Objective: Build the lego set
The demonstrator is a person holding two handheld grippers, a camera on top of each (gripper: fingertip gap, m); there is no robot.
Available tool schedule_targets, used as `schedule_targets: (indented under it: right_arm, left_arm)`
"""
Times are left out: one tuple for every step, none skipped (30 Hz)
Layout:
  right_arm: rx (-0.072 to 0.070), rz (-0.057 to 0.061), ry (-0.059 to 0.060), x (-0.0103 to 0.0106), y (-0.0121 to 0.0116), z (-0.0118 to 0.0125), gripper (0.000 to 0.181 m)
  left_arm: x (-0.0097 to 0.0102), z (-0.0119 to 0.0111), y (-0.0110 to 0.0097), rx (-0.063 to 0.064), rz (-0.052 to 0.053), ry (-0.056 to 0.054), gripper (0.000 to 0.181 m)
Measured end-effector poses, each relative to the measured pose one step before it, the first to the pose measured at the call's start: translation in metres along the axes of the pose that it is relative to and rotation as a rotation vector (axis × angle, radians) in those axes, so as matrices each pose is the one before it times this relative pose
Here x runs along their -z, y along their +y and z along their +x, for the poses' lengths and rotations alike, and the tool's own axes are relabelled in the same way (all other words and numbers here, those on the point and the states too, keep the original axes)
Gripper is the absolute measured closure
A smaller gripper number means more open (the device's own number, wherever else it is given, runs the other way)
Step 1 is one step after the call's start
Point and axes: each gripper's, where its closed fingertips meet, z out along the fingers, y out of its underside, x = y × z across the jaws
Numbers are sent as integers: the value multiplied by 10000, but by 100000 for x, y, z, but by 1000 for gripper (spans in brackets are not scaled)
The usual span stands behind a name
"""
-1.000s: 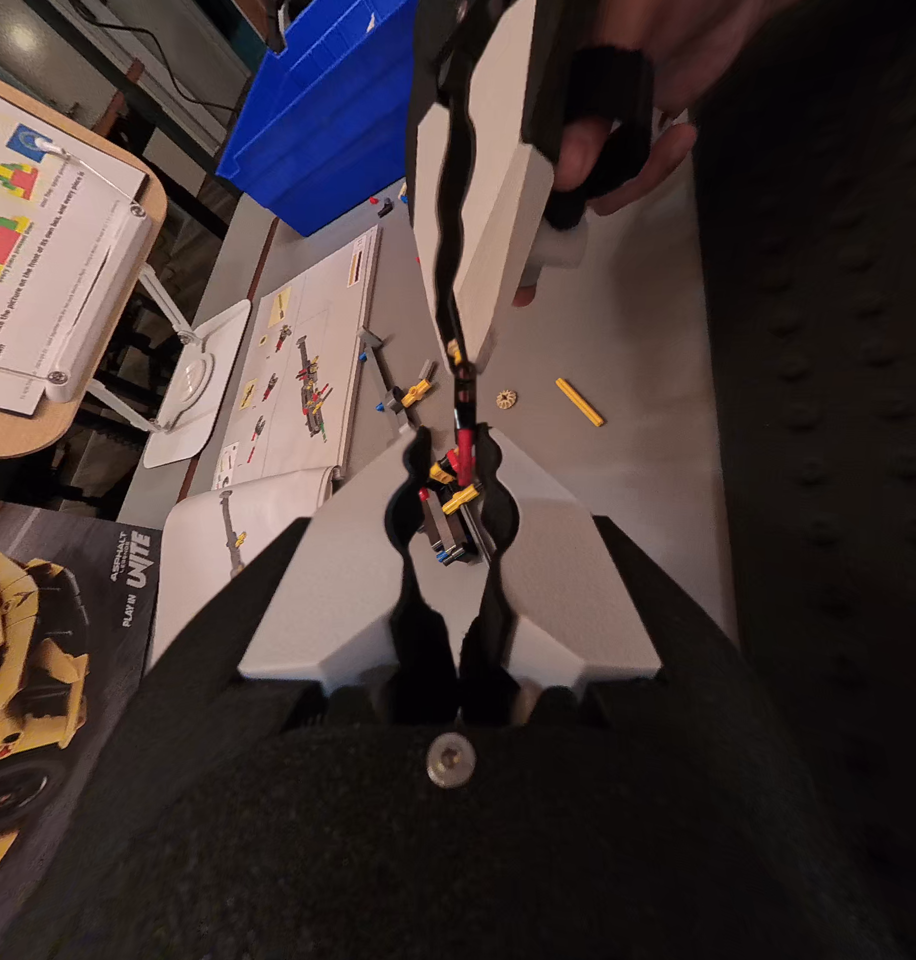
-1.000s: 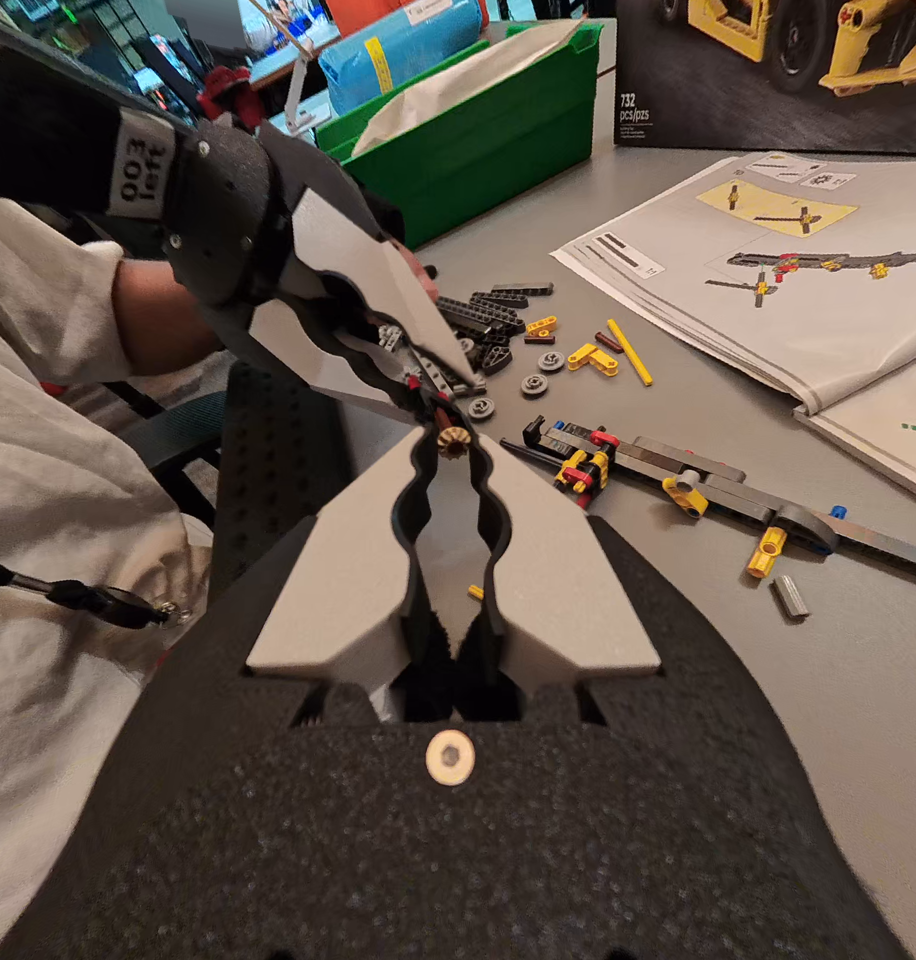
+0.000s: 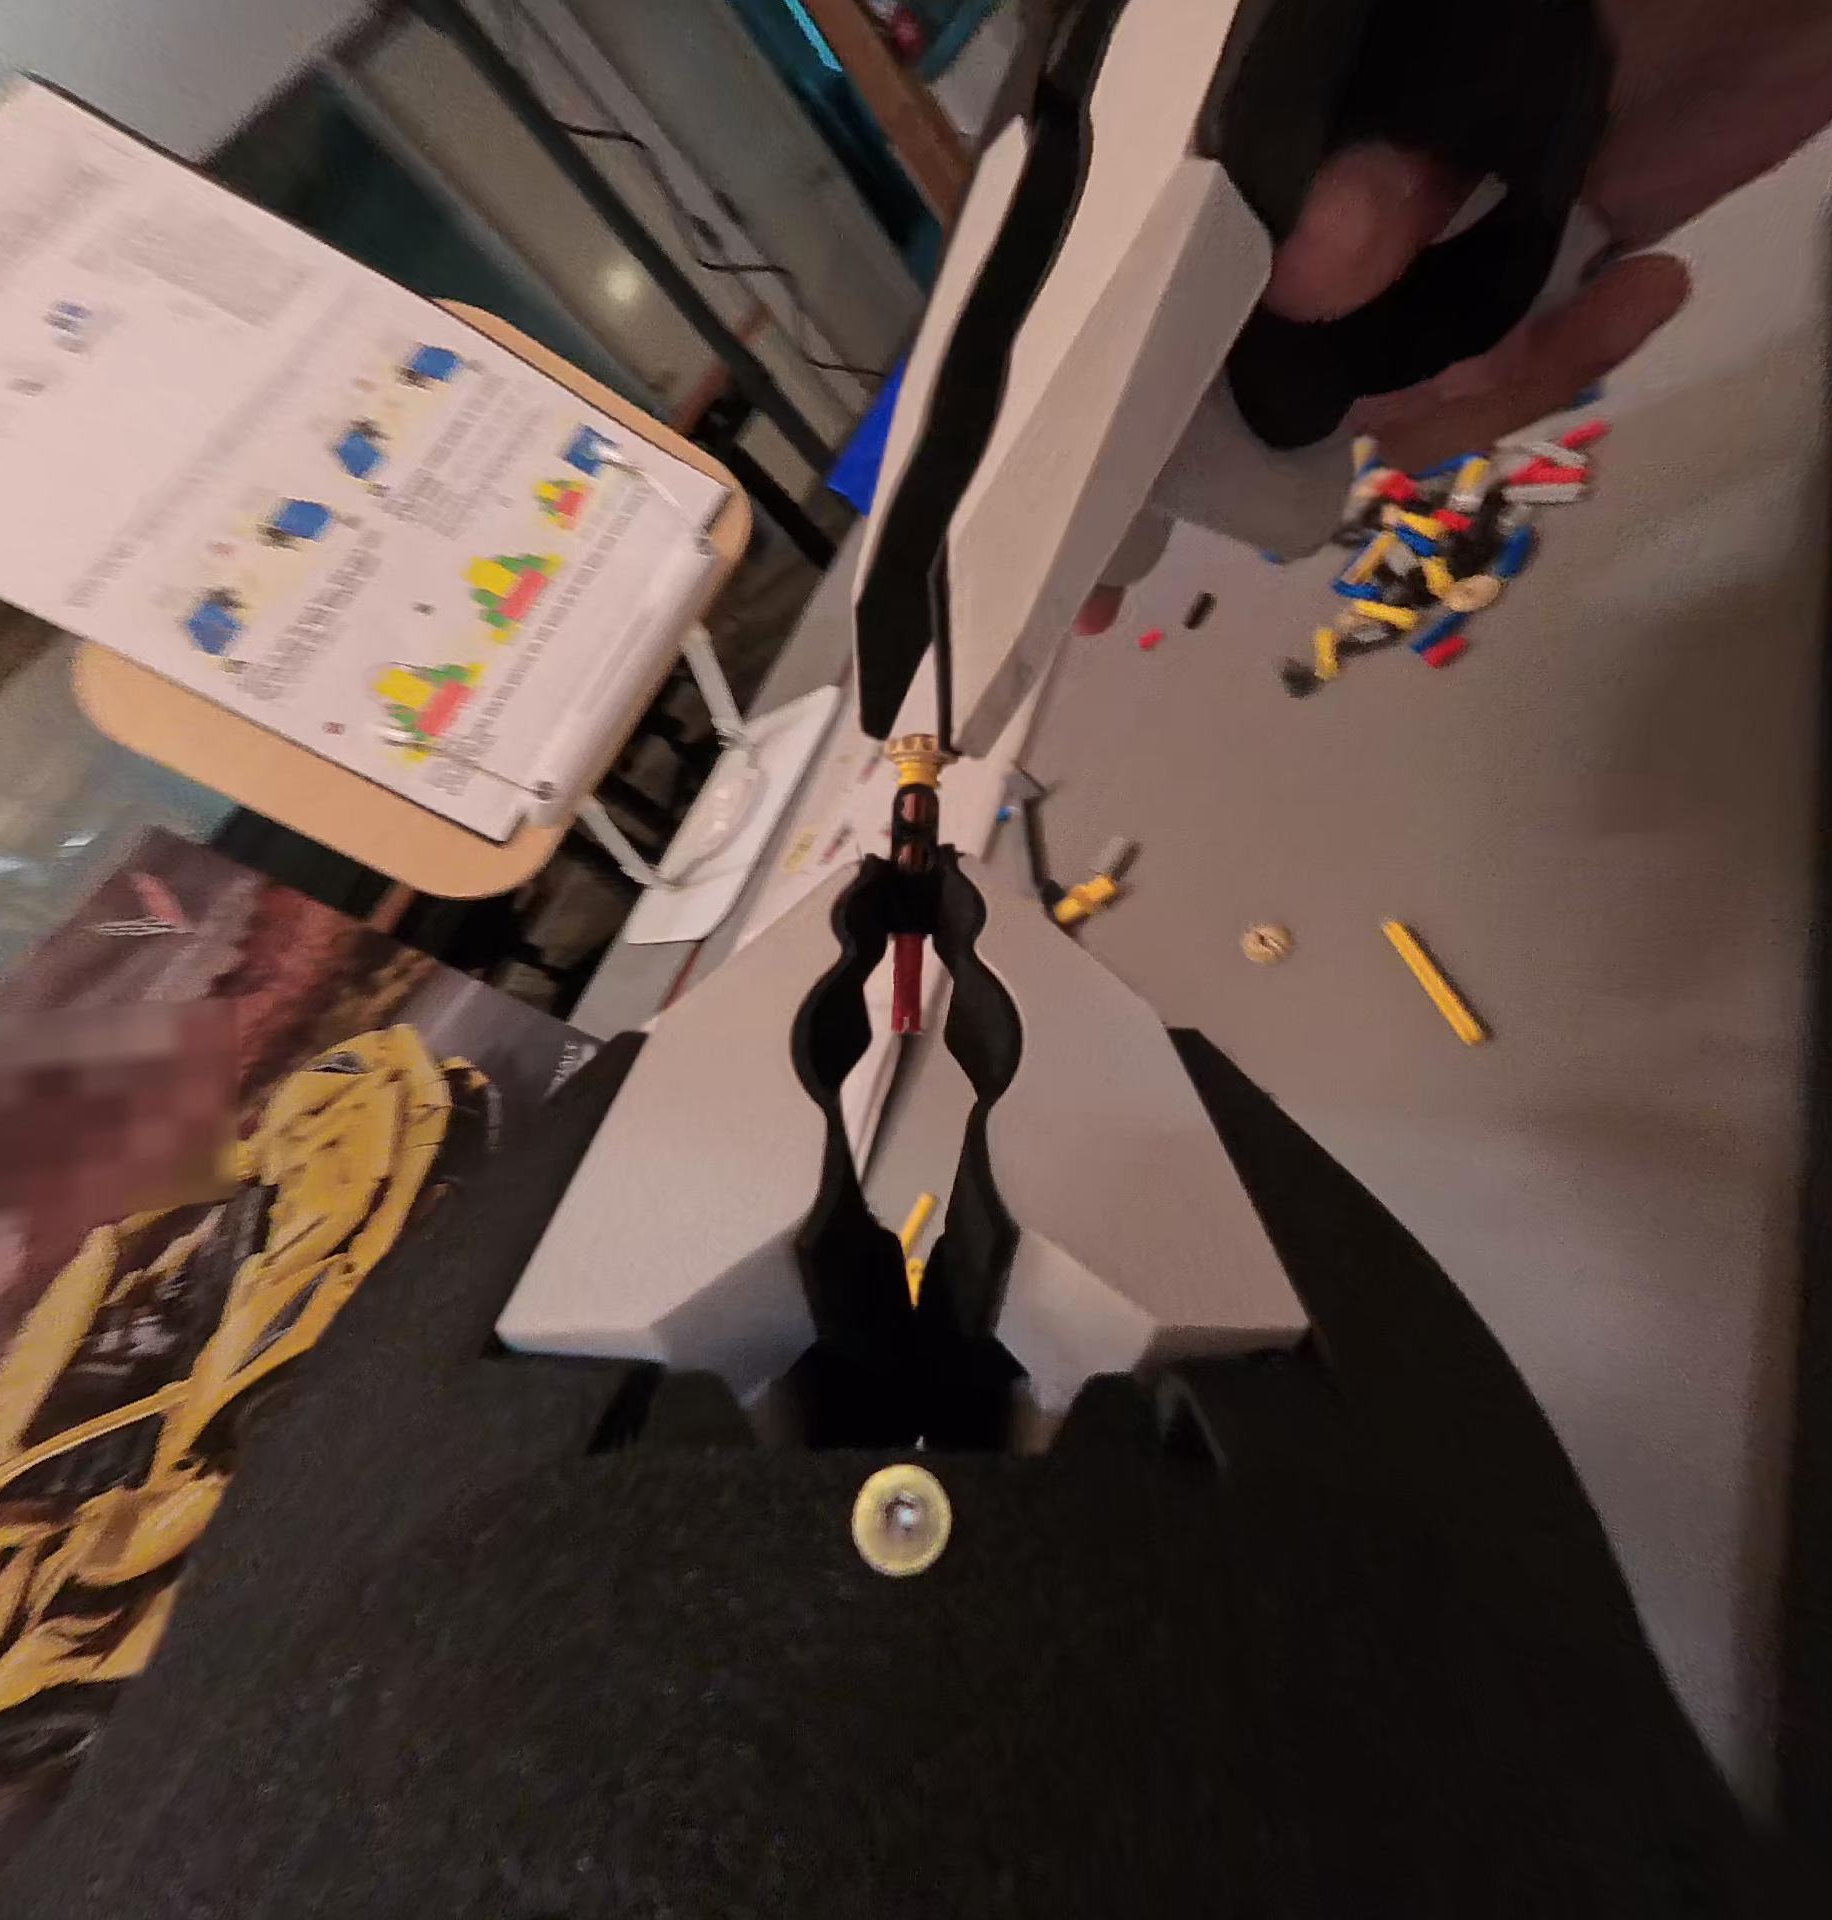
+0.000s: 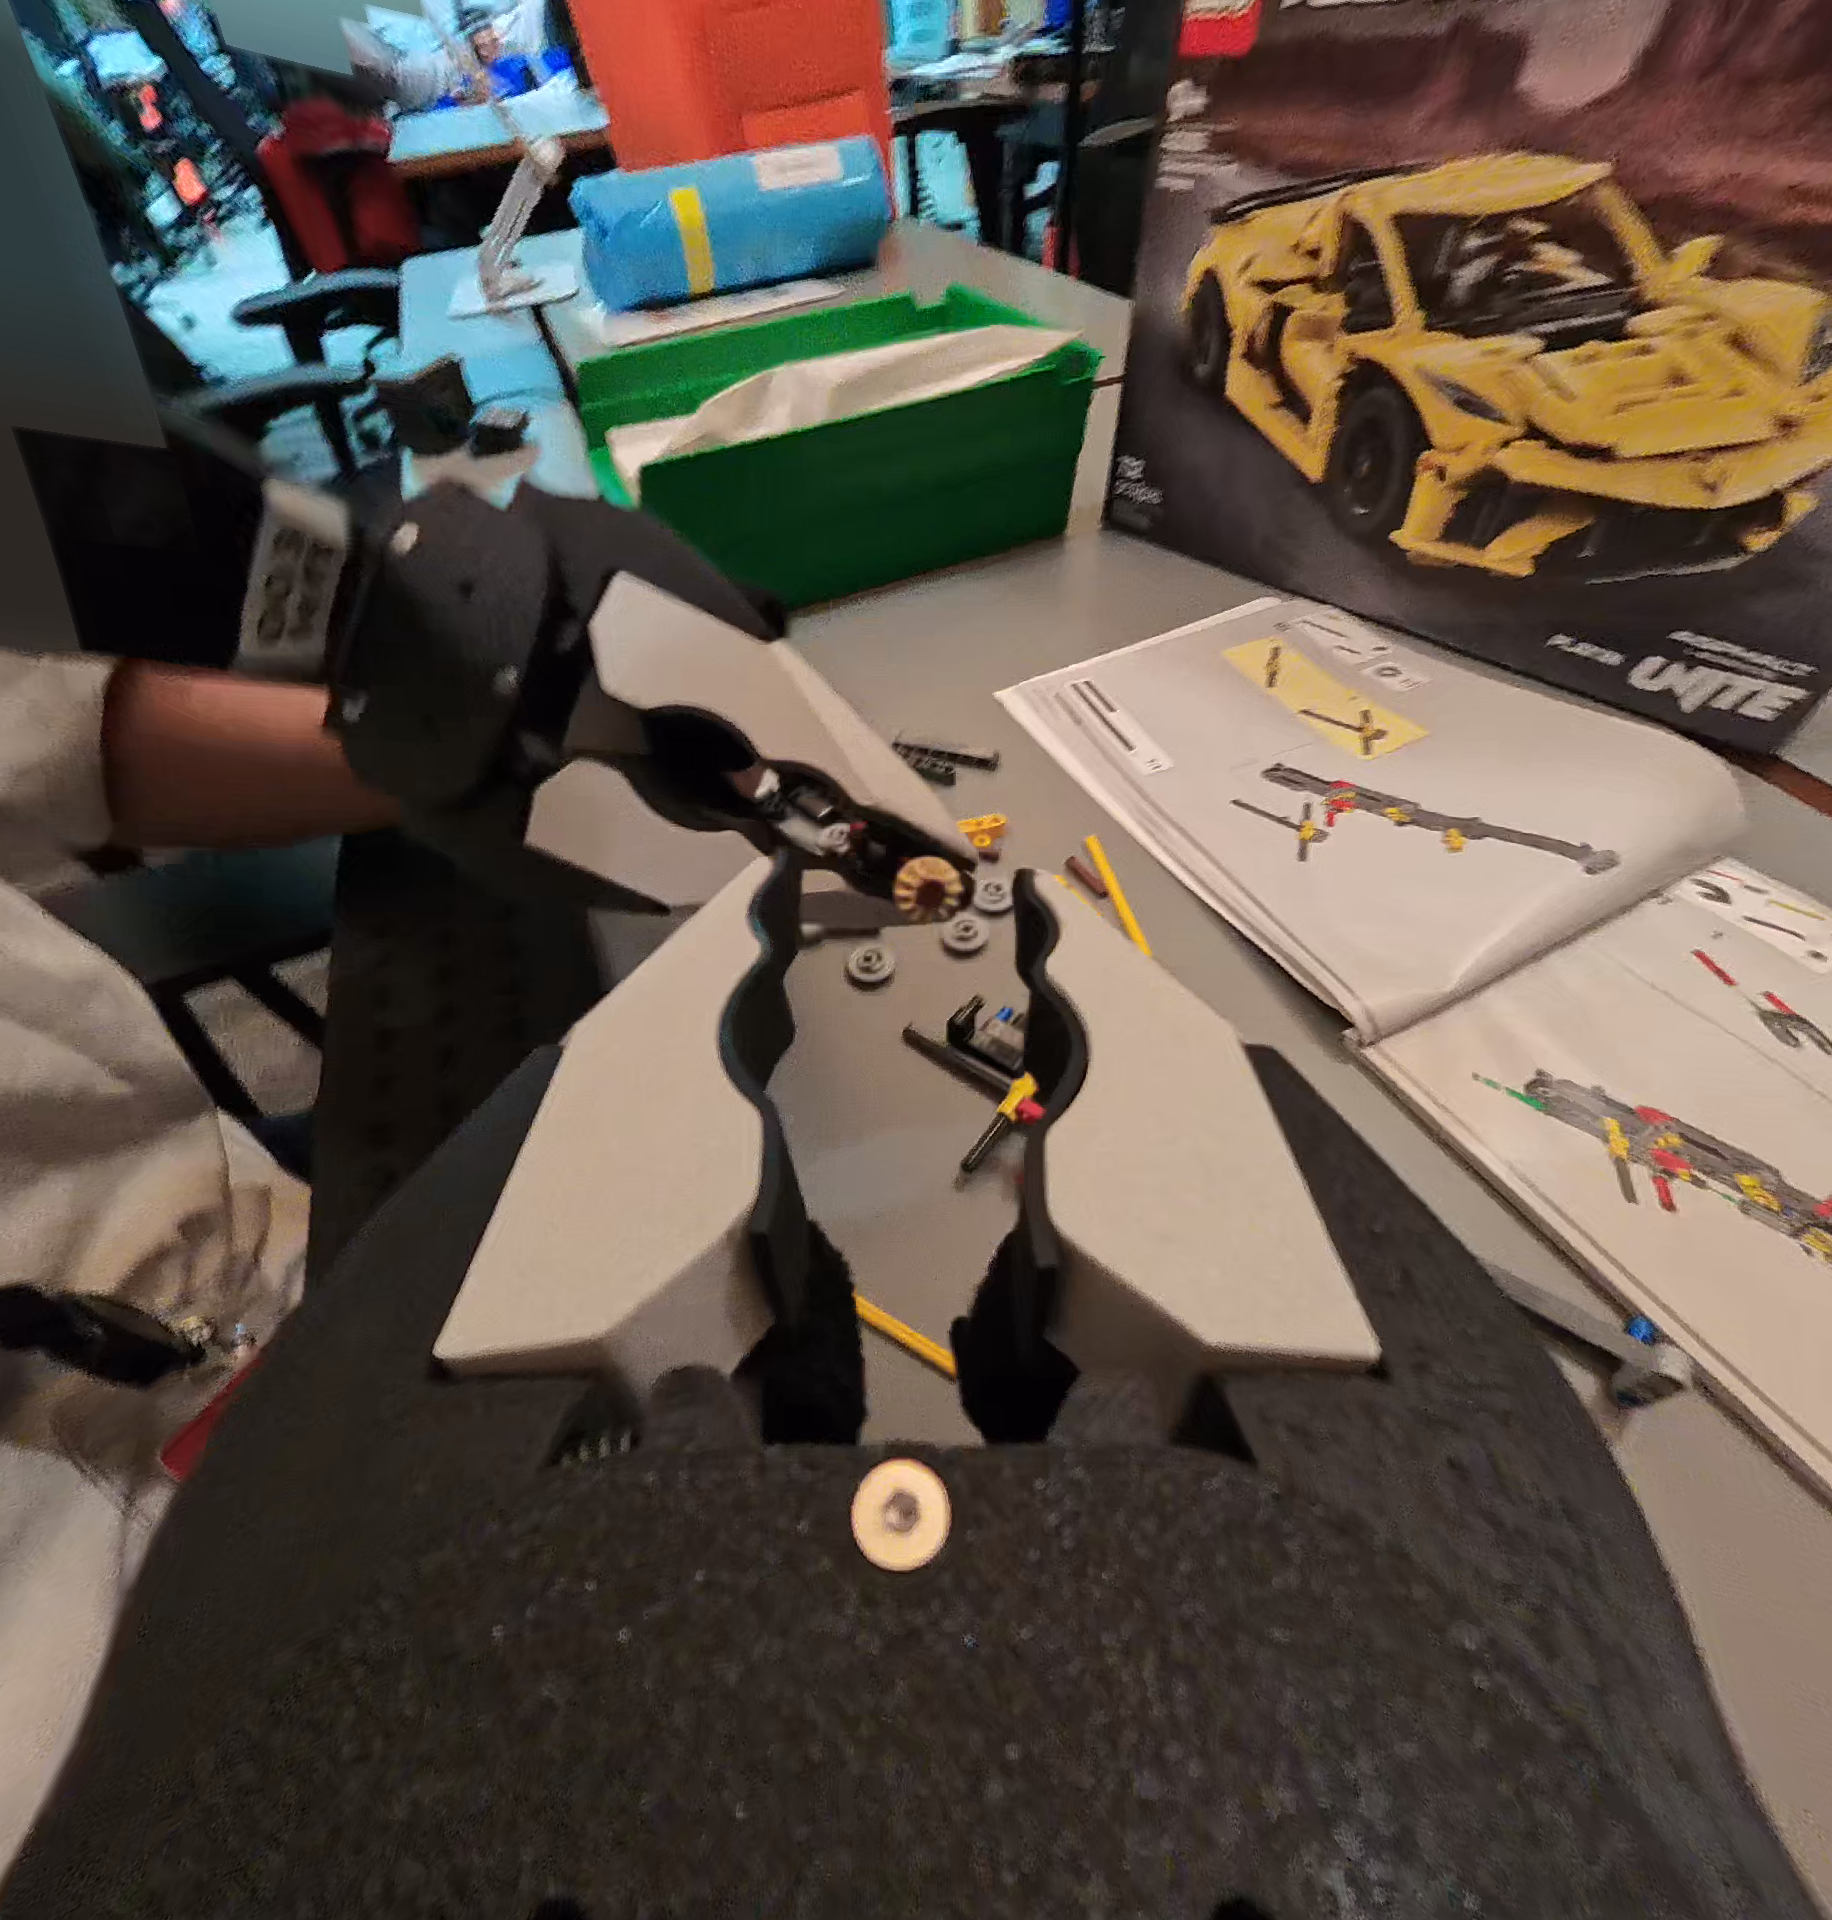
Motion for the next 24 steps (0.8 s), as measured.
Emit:
schedule_targets:
  right_arm:
    - [-363, 7, 160, 85, -313, 278, 136]
    - [-412, -111, -152, -98, -71, -131, 130]
    - [-407, -31, -297, -142, -192, -355, 127]
    - [-287, 64, -280, -162, -283, -371, 127]
    - [-80, 37, -181, -167, -219, -264, 128]
    - [47, -47, 41, -188, -49, 57, 131]
    - [103, -262, 167, -215, 306, 277, 134]
    - [155, -341, 20, -233, 468, 46, 138]
    - [4, 126, -71, -37, -228, -122, 143]
    - [39, 59, 46, -4, -138, 61, 150]
    - [113, 24, 39, 5, -66, 67, 153]
    - [-55, -41, -11, 4, -45, 28, 156]
    - [15, -95, -36, 6, 27, 36, 156]
    - [58, -181, -5, -3, 178, 89, 156]
    - [97, -291, 21, -9, 338, 151, 157]
    - [99, -249, 79, 19, 263, 240, 157]
    - [66, -155, 46, 53, 136, 214, 157]
    - [90, -143, 37, 126, 152, 248, 157]
    - [122, -92, 223, 269, 96, 552, 157]
    - [213, 35, 334, 540, -108, 741, 157]
    - [136, 264, 269, 757, -412, 711, 157]
    - [-78, 296, 6, 612, -342, 396, 157]
    - [-232, -20, -145, 262, 222, 217, 157]
    - [-76, -305, 6, 36, 650, 298, 157]
  left_arm:
    - [34, -548, -350, -43, 102, -506, 175]
    - [5, -379, -320, -47, 78, -405, 175]
    - [-23, 9, -351, -23, 110, -147, 175]
    - [-28, 36, -296, -21, 90, -116, 175]
    - [-17, -52, -210, -55, 47, -160, 175]
    - [-1, -36, -210, -54, 61, -114, 175]
    - [16, -130, -174, -15, 34, -119, 175]
    - [57, -276, -100, 48, 17, -159, 175]
    - [-16, 8, 2, 93, -13, 30, 175]
    - [25, 54, -14, 107, 13, 50, 175]
    - [61, -100, -34, 51, 30, -75, 175]
    - [46, 27, -46, -7, 30, -25, 175]
    - [9, 98, 19, 8, -2, 26, 175]
    - [-67, 172, 111, 89, -16, 108, 174]
    - [-51, 254, 189, 214, -9, 210, 170]
    - [18, 17, 207, 353, 15, 115, 162]
    - [60, 13, 219, 379, -8, 179, 157]
    - [45, 153, 238, 324, -39, 300, 151]
    - [42, -6, 350, 267, -79, 179, 150]
    - [31, -112, 414, 246, -71, 95, 148]
    - [-41, -3, 522, 263, -129, 153, 146]
    - [-77, 139, 486, 292, -120, 231, 147]
    - [-88, 198, 325, 360, -52, 266, 146]
    - [-79, 419, 153, 465, 7, 450, 148]
